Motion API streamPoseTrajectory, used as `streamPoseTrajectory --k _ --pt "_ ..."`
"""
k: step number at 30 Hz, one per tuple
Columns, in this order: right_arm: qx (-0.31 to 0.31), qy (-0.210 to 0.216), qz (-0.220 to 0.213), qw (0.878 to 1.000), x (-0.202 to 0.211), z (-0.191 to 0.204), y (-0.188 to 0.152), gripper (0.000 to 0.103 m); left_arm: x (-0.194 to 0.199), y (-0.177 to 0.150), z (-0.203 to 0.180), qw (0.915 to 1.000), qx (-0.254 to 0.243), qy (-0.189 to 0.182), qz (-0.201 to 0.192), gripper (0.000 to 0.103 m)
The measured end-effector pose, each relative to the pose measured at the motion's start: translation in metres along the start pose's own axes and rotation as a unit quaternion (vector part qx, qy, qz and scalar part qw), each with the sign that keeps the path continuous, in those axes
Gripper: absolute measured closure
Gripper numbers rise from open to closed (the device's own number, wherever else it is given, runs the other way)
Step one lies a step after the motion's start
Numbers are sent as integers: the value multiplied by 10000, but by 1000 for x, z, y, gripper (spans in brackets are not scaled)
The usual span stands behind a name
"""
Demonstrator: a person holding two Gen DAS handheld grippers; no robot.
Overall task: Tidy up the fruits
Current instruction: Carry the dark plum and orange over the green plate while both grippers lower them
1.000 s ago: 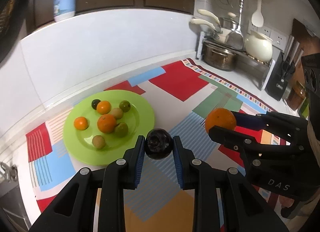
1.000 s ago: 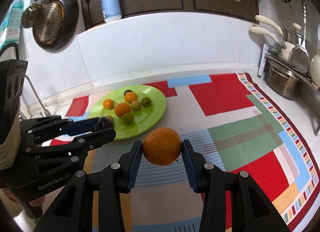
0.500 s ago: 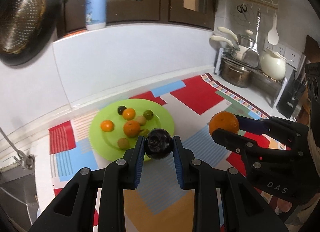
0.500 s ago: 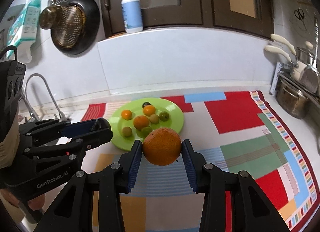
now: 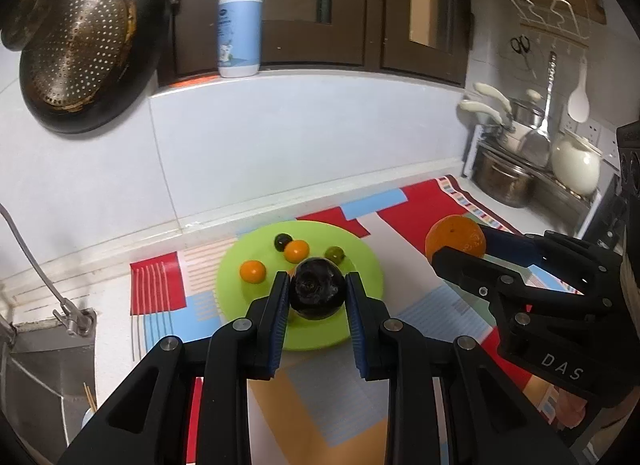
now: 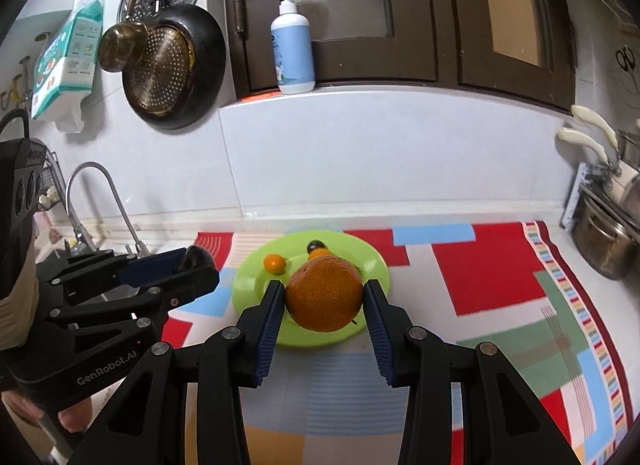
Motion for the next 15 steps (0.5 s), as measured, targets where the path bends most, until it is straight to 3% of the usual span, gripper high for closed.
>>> streamPoseTrajectory --k 15 --pt "238 298 143 9992 -49 8 23 61 -29 12 33 9990 272 336 76 75"
Point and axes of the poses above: each gripper's, at about its wrist camera, not at the fingertips, and x roughly against the way its jaws point, z to its left, y to its top, the point moved 6 cm from there along -x, roughly the way its jaws point, and after that the axes turned 4 degrees about z, right-handed, at the moved point
